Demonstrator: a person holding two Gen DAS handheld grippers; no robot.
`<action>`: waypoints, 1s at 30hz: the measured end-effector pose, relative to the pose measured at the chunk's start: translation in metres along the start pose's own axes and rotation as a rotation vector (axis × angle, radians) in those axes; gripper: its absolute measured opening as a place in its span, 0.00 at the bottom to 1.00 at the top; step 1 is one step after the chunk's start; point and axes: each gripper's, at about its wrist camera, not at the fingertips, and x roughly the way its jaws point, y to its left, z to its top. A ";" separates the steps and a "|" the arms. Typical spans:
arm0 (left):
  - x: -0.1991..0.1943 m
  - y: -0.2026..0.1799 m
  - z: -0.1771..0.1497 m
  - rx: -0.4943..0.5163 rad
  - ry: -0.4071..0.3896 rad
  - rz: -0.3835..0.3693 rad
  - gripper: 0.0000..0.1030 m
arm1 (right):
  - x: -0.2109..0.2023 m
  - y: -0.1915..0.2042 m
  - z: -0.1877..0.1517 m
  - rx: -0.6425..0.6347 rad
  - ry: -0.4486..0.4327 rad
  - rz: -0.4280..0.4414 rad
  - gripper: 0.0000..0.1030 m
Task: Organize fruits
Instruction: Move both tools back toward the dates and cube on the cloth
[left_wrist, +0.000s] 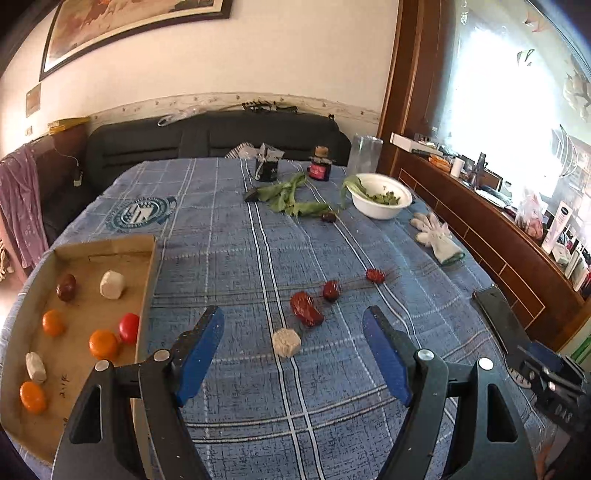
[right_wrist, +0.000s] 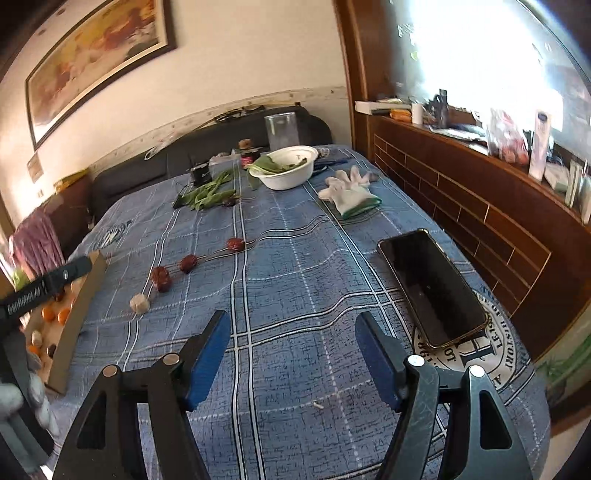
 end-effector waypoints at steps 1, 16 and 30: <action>0.001 0.002 -0.002 0.007 0.011 0.004 0.74 | 0.003 0.002 0.001 0.002 0.004 0.007 0.72; -0.066 0.086 -0.042 -0.007 0.038 0.229 0.76 | 0.050 0.062 0.002 -0.067 0.087 0.173 0.72; 0.015 0.033 -0.020 0.069 0.119 -0.056 0.76 | 0.113 0.049 0.048 -0.061 0.191 0.195 0.72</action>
